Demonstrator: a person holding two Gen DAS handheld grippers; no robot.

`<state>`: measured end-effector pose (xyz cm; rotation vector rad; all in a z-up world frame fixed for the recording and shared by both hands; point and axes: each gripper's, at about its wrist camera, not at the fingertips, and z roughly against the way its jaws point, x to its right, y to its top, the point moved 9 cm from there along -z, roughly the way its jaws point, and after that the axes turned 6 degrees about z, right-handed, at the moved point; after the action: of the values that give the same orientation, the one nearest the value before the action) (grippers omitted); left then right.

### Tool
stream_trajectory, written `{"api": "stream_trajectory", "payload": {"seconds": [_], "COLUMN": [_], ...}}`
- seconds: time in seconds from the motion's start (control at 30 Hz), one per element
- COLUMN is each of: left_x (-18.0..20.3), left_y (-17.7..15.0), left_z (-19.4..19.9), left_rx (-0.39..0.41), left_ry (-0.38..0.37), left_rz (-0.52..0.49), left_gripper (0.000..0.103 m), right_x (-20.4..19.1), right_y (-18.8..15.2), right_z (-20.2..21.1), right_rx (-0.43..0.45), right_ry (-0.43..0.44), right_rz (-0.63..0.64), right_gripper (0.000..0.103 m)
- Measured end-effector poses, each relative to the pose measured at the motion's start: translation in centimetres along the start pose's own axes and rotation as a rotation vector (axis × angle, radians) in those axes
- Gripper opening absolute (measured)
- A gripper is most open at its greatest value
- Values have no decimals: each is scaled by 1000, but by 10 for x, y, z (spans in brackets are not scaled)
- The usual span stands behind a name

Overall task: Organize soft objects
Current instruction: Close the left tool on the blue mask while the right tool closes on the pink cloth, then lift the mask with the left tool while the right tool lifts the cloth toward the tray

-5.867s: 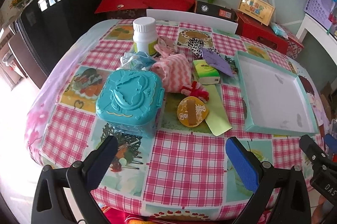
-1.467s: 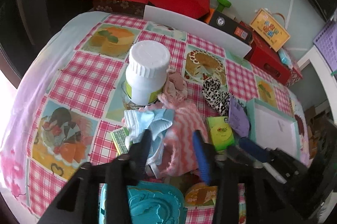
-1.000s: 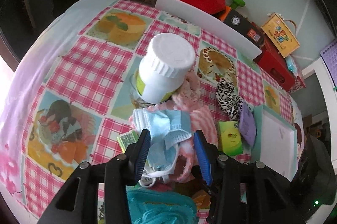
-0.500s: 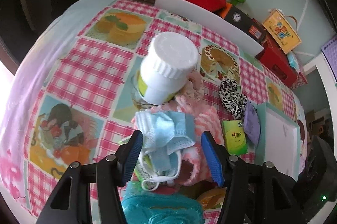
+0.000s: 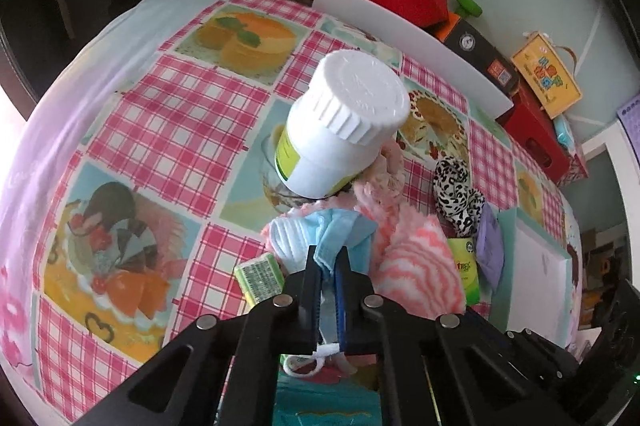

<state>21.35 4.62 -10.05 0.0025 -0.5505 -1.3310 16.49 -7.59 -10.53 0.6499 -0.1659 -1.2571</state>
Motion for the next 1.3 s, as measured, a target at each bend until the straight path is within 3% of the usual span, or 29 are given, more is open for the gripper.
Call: {"api": "stream_trajectory", "payload": {"seconds": [0.43,0.63,0.73,0.8,0.83,1.1,1.13,1.17,1.2,1.3], "left_x": [5,-1,-6,-8,-9,-12,-12,-12,-12,-11], "left_y": [7,6,3,1,0,-1,-1,-2,-2,-2], "left_z": [37,43,40,37,36,33,33,33,33,34], "left_rx": [91,104,90,86,82,73,72,72,72,73], "left_ry": [-57,-35,-28,-27,-26,-27,-27,-28,-28,-32], "left_rz": [14,10,18,22,23,26,26,26,26,24], "left_gripper": [6,6,6,6,6,6,6,6,6,6], "right_x": [-9,0,0,-1,-2,-6,-8,-9,-10,-13], "right_y": [8,3,2,2,2,2,1,0,-1,0], "right_z": [29,22,17,13,11,-13,-16,-17,-18,-16], "right_rx": [56,20,8,3,2,-51,-57,-58,-62,-54], "right_ry": [4,-26,-17,-16,-19,1,13,21,35,32], "right_rz": [8,-15,-16,-11,-5,-1,-7,-11,-15,-6], "right_gripper": [6,7,19,43,44,42,37,17,9,8]}}
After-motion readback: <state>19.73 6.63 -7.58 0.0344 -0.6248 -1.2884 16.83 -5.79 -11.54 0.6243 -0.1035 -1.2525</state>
